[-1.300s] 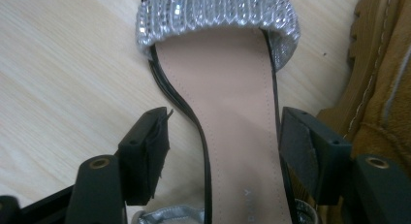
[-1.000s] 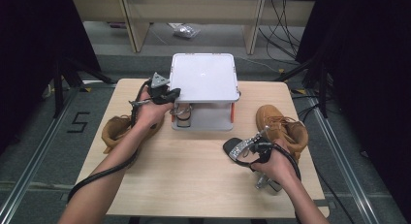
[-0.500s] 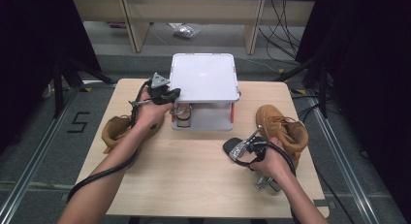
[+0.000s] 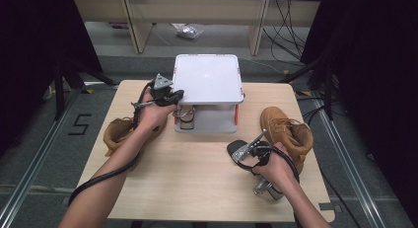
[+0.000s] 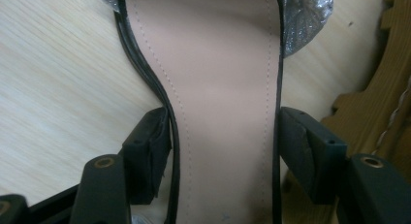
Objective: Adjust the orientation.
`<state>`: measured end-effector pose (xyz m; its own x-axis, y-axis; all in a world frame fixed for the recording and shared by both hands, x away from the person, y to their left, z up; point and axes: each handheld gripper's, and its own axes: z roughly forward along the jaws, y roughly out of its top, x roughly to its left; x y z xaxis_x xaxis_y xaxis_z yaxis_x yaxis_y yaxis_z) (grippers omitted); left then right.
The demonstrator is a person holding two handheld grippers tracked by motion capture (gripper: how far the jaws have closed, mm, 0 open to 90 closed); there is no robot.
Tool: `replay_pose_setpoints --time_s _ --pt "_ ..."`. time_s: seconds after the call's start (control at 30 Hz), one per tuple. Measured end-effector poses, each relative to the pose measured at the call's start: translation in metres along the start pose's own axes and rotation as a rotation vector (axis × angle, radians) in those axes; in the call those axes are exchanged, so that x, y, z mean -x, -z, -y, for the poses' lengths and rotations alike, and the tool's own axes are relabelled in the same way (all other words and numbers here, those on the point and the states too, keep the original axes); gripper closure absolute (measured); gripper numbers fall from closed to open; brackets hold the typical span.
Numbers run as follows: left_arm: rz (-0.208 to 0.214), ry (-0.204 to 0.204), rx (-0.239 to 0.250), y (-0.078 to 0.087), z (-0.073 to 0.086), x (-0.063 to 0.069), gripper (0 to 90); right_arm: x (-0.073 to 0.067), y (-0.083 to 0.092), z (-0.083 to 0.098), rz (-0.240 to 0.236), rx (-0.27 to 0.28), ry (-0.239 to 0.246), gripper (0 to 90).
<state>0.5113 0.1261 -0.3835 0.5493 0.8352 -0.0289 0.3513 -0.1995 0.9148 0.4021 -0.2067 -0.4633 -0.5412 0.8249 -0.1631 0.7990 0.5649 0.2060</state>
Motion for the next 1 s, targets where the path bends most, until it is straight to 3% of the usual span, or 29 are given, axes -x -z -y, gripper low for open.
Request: replay_pose_setpoints --time_s 0.13,0.27,0.37,0.4,0.43,0.57,0.6,0.63,0.67,0.8,0.9,0.93,1.0 --pt "-0.001 0.000 0.001 0.000 0.000 0.000 89.8 -0.005 0.004 0.000 -0.017 -0.013 -0.095 39.3" --pt "-0.001 -0.002 -0.002 0.000 0.000 0.000 89.8 -0.010 0.010 -0.002 -0.038 -0.001 -0.106 42.2" --pt "0.000 -0.003 -0.003 0.000 0.000 0.000 89.8 -0.018 0.012 -0.004 -0.025 -0.018 -0.105 42.3" --pt "0.000 -0.003 -0.003 0.000 0.000 0.000 89.8 -0.022 0.013 -0.005 -0.049 -0.031 -0.122 42.3" --pt "0.000 -0.003 -0.003 0.000 0.000 0.000 89.8 -0.022 0.013 -0.005 -0.067 -0.010 -0.112 42.2" --pt "0.000 -0.007 -0.007 0.000 -0.001 0.000 89.8 -0.026 0.014 -0.006 -0.087 -0.019 -0.141 42.1" --pt "0.000 -0.005 -0.007 0.000 -0.001 0.000 89.8 -0.028 0.015 -0.006 -0.090 -0.023 -0.168 41.9" --pt "0.000 -0.005 -0.006 0.000 -0.001 0.000 89.8 -0.027 0.015 -0.006 -0.088 -0.015 -0.150 41.4" --pt "0.000 -0.005 -0.006 0.000 -0.001 0.000 89.8 -0.026 0.014 -0.005 -0.096 0.001 -0.128 40.5" --pt "0.000 -0.006 -0.007 0.000 -0.001 0.000 89.8 -0.022 0.024 -0.002 -0.182 0.008 -0.137 37.3" --pt "0.000 -0.005 -0.006 0.000 -0.001 0.000 89.8 -0.017 0.031 0.000 -0.200 0.022 -0.133 44.6" --pt "0.000 -0.006 -0.007 0.000 -0.001 0.000 89.8 -0.011 0.039 0.002 -0.183 0.056 -0.158 59.7" --pt "0.000 -0.006 -0.006 0.000 -0.001 0.000 89.8 -0.007 0.046 0.002 -0.164 0.059 -0.211 70.5"
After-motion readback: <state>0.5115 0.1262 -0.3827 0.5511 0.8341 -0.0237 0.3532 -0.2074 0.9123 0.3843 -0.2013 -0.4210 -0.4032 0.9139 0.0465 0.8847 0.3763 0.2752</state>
